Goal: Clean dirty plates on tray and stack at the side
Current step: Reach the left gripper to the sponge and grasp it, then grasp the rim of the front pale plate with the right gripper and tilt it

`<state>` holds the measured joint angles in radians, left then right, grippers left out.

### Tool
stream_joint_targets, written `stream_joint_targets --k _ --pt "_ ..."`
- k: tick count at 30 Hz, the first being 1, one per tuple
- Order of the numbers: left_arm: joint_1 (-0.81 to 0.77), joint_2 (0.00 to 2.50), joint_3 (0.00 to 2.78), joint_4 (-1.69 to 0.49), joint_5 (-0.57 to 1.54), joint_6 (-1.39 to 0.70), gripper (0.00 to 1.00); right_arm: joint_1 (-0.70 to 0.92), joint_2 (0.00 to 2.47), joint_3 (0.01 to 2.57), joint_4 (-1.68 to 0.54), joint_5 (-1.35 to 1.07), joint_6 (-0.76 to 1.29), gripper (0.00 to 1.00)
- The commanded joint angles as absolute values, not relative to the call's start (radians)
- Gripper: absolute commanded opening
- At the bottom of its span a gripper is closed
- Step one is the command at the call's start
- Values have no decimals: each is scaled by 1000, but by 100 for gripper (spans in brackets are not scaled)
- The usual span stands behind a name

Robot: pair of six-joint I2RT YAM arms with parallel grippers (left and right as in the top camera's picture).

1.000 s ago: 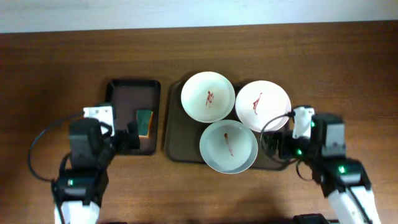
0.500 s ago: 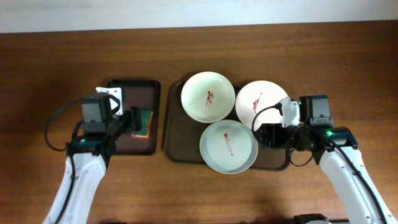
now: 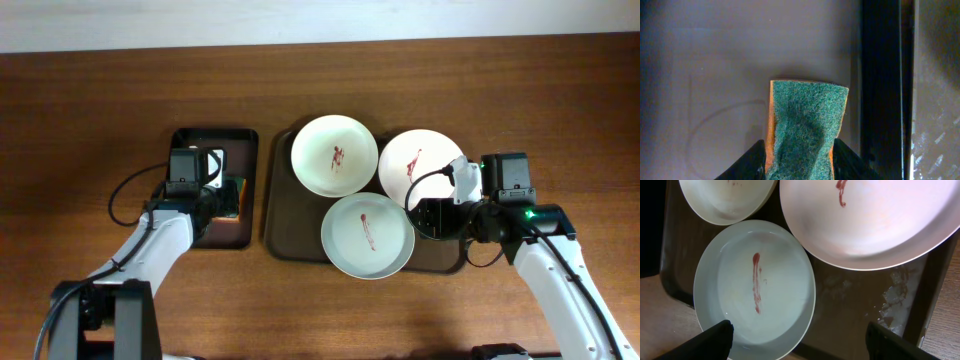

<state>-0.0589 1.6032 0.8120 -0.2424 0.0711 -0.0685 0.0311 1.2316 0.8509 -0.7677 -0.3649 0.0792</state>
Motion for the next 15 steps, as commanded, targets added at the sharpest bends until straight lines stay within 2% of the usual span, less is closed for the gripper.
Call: stream_joint_targets --k 1,11,15 --pt "-59 1613 827 -252 64 -52 38 26 1235 873 -767 -362 82 85" --pt "-59 1617 819 -255 64 -52 31 26 1235 873 -767 -362 82 85" --pt "-59 1638 819 -255 84 -52 32 26 1235 873 -767 -362 82 85"
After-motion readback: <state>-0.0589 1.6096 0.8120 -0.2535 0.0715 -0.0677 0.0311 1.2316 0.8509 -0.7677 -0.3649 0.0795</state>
